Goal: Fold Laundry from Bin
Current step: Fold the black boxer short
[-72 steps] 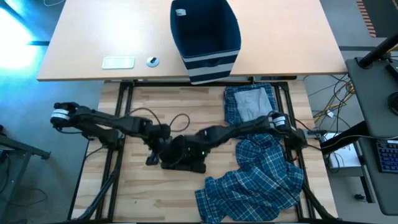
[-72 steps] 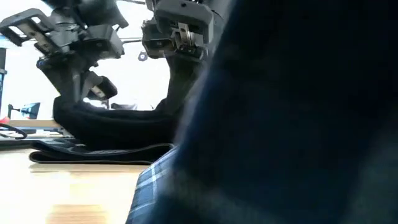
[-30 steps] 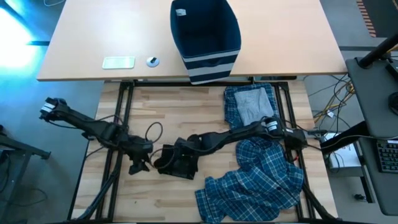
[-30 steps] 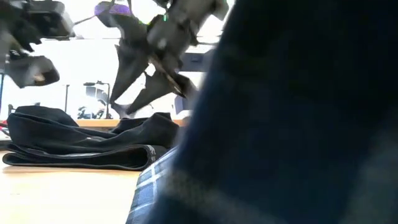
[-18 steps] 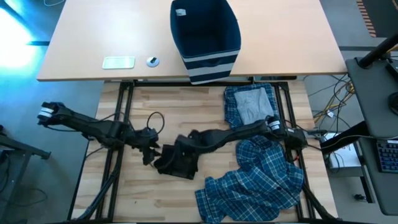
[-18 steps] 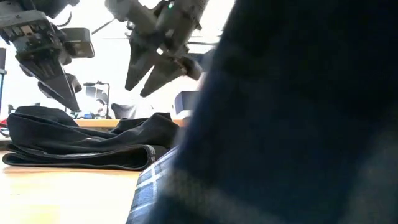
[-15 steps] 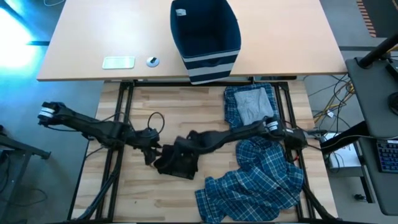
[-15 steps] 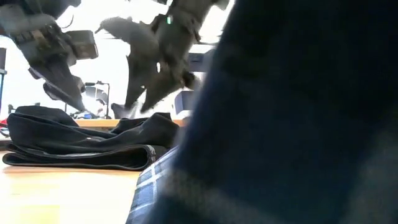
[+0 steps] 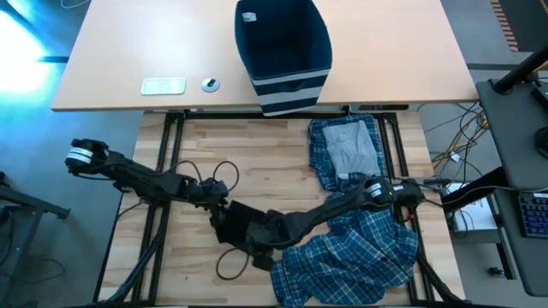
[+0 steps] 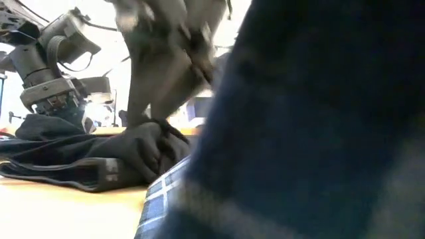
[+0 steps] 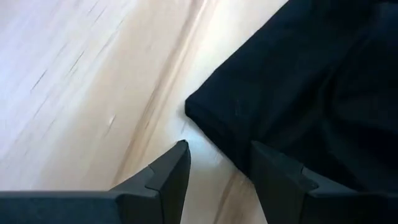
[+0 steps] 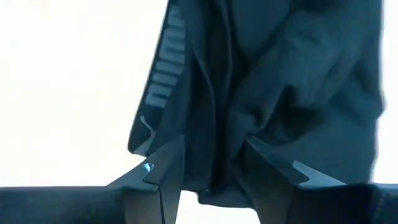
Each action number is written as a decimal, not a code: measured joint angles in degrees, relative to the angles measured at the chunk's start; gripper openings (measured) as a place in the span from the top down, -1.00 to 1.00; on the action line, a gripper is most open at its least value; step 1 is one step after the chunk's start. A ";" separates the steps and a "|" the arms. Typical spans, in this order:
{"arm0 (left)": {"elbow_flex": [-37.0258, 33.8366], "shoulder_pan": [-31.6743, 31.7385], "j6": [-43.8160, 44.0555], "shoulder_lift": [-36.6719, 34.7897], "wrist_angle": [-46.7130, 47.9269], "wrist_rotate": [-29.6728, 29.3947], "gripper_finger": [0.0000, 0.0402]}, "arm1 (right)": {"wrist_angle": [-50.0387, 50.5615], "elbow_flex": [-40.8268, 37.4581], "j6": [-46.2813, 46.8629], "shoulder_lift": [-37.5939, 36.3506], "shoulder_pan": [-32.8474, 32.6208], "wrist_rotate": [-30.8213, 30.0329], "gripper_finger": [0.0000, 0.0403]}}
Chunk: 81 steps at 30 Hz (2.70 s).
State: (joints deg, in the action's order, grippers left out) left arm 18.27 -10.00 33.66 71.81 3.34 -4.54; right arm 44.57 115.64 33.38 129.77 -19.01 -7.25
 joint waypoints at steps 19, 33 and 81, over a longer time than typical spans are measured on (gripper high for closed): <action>1.69 4.53 -2.74 2.20 2.88 4.82 0.24 | -8.49 8.25 0.76 8.72 -0.23 1.73 0.26; 6.27 10.99 -8.41 -0.45 12.92 8.10 0.24 | 8.72 17.97 4.46 3.97 0.84 -11.25 0.26; 5.71 -31.69 13.06 -23.54 18.13 -9.63 0.24 | 11.75 16.69 6.13 7.50 5.34 -2.13 0.26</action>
State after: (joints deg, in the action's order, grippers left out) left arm 23.98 -41.69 46.72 48.27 21.47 -14.17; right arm 56.32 132.33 39.51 137.27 -13.67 -9.37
